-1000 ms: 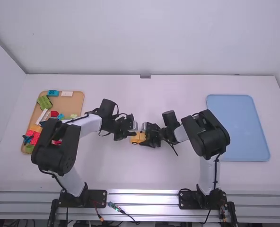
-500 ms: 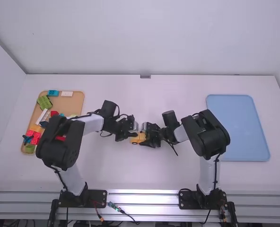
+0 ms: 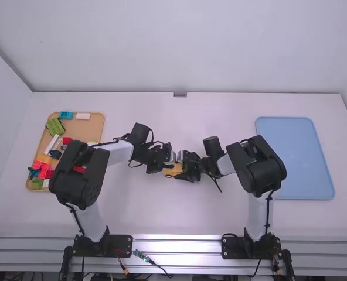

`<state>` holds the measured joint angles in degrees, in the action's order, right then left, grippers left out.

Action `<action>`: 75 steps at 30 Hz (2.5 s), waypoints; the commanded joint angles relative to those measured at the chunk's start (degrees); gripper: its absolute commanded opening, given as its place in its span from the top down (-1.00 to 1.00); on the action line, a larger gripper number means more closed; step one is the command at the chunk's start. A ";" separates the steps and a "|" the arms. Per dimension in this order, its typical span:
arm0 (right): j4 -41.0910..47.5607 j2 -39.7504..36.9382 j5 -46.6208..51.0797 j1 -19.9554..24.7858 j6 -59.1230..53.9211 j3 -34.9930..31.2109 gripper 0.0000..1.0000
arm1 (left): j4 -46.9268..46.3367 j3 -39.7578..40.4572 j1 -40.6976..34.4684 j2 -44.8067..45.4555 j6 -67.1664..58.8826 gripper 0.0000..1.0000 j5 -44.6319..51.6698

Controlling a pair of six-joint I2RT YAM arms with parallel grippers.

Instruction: Assemble lego blocks to make yellow taxi

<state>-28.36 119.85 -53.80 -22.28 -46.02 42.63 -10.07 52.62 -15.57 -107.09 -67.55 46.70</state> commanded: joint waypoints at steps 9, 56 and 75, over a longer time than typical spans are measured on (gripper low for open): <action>0.17 0.90 0.70 -1.36 0.74 -0.20 -0.16 | -2.93 0.46 -2.93 -2.38 0.44 0.96 -6.16; 37.44 -32.41 22.77 2.40 -4.76 -0.20 -0.99 | -20.00 31.47 22.05 11.19 53.81 -0.98 -39.98; 39.76 -37.03 23.87 2.43 -3.37 -0.22 -0.99 | -22.08 31.56 54.73 5.42 80.37 -0.98 -45.79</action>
<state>11.22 83.81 -29.63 -19.90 -49.76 42.65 -31.31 82.87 35.77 -98.54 10.66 -1.02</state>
